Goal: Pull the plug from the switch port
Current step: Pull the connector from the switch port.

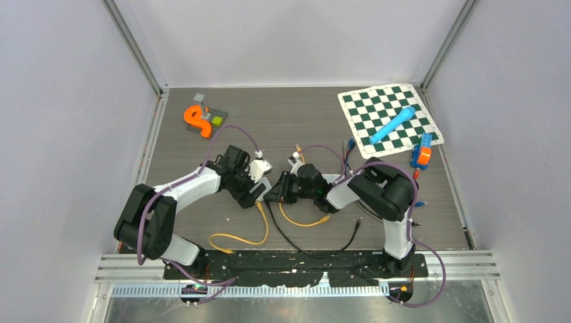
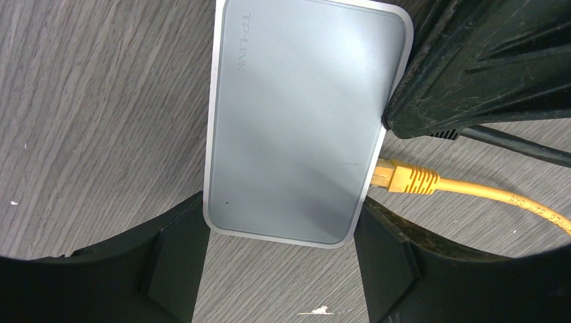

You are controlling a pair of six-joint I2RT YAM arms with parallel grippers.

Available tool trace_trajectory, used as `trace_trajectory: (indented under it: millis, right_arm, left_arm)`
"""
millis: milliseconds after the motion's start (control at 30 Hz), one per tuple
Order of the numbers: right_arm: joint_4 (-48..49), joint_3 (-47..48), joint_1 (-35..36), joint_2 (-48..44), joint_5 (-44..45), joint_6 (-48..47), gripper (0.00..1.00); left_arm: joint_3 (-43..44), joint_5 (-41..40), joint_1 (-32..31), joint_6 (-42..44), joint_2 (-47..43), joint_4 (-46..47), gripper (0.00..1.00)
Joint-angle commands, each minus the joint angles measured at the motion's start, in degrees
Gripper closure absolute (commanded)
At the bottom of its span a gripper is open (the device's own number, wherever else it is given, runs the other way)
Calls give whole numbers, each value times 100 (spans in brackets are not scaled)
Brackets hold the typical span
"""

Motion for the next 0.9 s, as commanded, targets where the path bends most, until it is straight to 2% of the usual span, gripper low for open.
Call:
trace_trajectory:
  millis: [0, 33, 200, 267, 533, 867]
  right_arm:
    - [37, 202, 38, -131, -126, -92, 72]
    - [11, 213, 40, -115, -146, -108, 71]
    - [-127, 257, 88, -99, -150, -166, 92]
    - [-157, 251, 93, -109, -152, -184, 94]
    - [-398, 156, 99, -364, -214, -492, 95]
    - [-114, -170, 163, -410, -529, -511, 95]
  left_arm:
    - [43, 182, -9, -137, -166, 225, 28]
    - [42, 188, -9, -137, -173, 233, 28]
    - [58, 180, -8, -137, -149, 238, 28]
    - [60, 179, -9, -143, -133, 238, 28]
    - [48, 130, -9, -164, -102, 277, 28]
    - [51, 14, -9, -225, 10, 334, 28]
